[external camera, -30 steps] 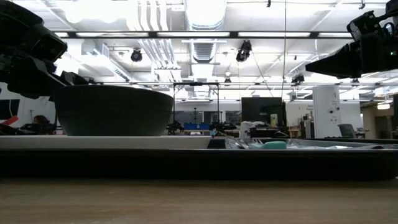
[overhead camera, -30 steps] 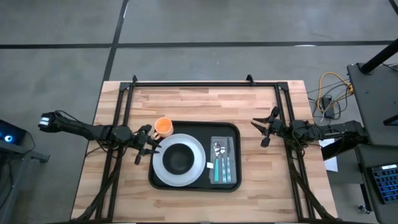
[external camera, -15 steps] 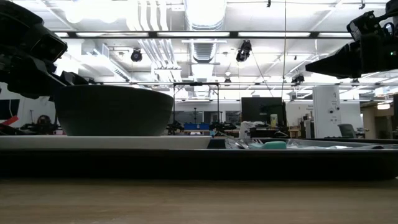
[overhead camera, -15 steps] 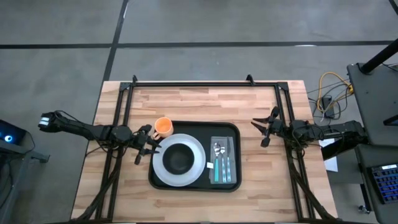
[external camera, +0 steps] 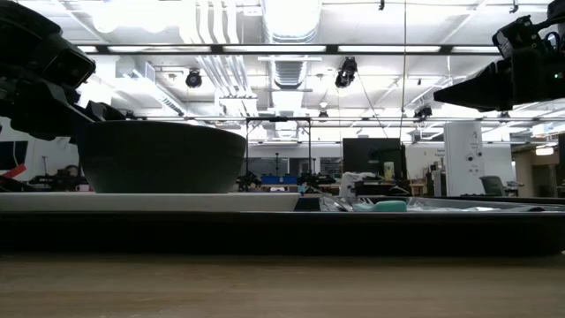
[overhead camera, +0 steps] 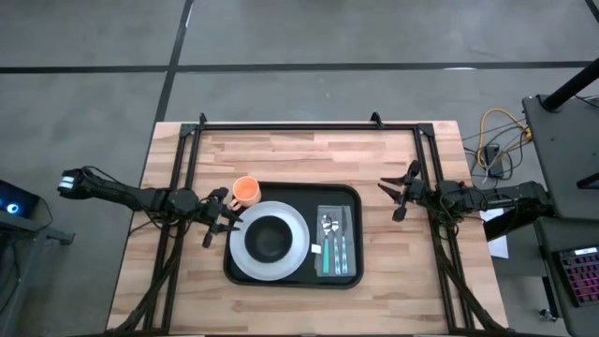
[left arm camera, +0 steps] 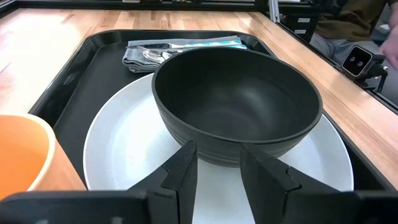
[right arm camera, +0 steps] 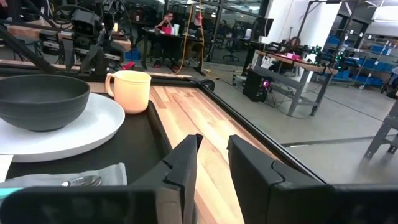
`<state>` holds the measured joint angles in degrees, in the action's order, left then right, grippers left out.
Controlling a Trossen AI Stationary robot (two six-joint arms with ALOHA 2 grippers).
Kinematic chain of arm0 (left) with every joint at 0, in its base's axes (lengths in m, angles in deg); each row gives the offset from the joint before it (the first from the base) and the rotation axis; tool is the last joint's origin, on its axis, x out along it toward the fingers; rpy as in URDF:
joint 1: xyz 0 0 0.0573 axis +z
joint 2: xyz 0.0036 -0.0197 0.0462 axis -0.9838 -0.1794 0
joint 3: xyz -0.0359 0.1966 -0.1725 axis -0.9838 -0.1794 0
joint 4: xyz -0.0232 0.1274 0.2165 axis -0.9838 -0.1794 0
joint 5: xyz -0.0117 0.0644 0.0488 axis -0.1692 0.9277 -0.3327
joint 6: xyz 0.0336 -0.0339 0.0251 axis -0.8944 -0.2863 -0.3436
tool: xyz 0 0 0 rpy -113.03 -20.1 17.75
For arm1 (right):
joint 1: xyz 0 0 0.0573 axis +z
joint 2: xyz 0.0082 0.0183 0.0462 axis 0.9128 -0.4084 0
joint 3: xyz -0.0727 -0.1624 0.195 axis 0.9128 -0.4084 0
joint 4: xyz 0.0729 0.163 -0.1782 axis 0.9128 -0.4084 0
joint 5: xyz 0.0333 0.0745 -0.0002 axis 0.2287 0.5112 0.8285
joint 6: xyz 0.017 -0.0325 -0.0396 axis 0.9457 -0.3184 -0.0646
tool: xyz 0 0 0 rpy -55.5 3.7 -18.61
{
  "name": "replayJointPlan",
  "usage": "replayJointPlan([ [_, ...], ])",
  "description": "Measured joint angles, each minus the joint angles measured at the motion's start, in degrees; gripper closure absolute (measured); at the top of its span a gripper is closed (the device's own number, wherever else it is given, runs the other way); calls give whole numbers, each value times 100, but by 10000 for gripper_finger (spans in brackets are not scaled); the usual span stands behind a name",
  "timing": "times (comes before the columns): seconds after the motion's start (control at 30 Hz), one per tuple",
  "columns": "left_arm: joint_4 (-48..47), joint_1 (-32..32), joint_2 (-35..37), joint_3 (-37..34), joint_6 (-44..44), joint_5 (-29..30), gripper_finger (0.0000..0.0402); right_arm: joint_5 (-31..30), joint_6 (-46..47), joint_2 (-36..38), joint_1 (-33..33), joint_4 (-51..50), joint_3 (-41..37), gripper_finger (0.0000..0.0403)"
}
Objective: Set up tray
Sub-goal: Return to Home Position
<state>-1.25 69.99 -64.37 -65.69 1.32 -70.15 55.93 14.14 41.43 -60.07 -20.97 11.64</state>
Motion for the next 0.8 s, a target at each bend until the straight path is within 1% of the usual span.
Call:
replayJointPlan([
  [0.3, 1, 0, 1, 0, -2, 0, 300, -1, -2, 0, 1, -1, 0, 335],
  [0.8, 0, 0, 0, 0, -2, 0, 300, -1, -2, 4, 2, 0, 0, 316],
])
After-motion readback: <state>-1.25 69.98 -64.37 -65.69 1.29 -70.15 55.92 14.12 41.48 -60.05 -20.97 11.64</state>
